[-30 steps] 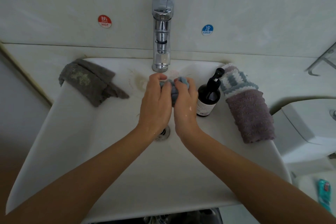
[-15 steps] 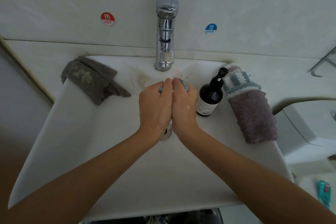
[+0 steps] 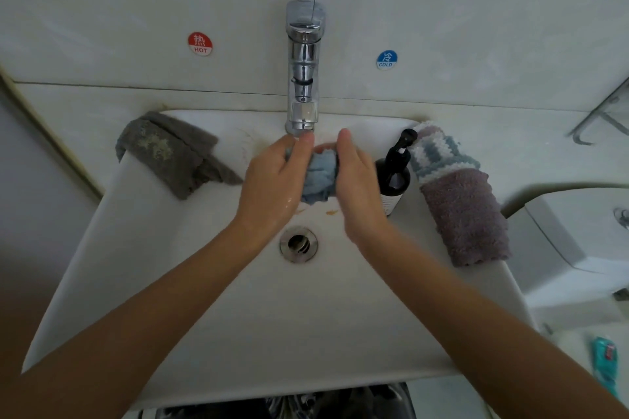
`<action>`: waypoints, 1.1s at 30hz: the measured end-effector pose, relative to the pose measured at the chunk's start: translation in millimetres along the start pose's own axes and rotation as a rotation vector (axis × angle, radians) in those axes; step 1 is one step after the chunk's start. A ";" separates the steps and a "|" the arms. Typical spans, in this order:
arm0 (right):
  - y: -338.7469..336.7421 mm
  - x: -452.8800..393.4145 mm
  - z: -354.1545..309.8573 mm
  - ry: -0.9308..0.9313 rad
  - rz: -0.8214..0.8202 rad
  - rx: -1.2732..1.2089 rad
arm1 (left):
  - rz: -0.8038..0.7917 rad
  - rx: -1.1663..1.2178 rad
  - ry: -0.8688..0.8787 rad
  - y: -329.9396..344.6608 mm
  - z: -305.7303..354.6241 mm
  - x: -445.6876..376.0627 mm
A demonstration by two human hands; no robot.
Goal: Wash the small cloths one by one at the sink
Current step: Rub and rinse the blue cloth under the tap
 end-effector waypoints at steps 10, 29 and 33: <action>-37.3 15.4 -22.2 -0.338 0.069 0.268 | -0.351 -0.187 -0.047 -41.4 22.9 8.6; -35.1 9.1 -64.6 -0.437 -0.167 0.479 | -0.256 -0.547 0.381 -55.4 44.3 15.9; -47.2 6.0 -69.5 -0.359 -0.321 0.445 | -0.173 -0.492 0.351 -69.8 41.8 7.8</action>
Point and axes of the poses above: each hand's wrist, its own x-axis away from the middle knuckle, its own y-axis out of the palm, z = x × y, the point moved 2 cm from there along -x, towards the middle knuckle
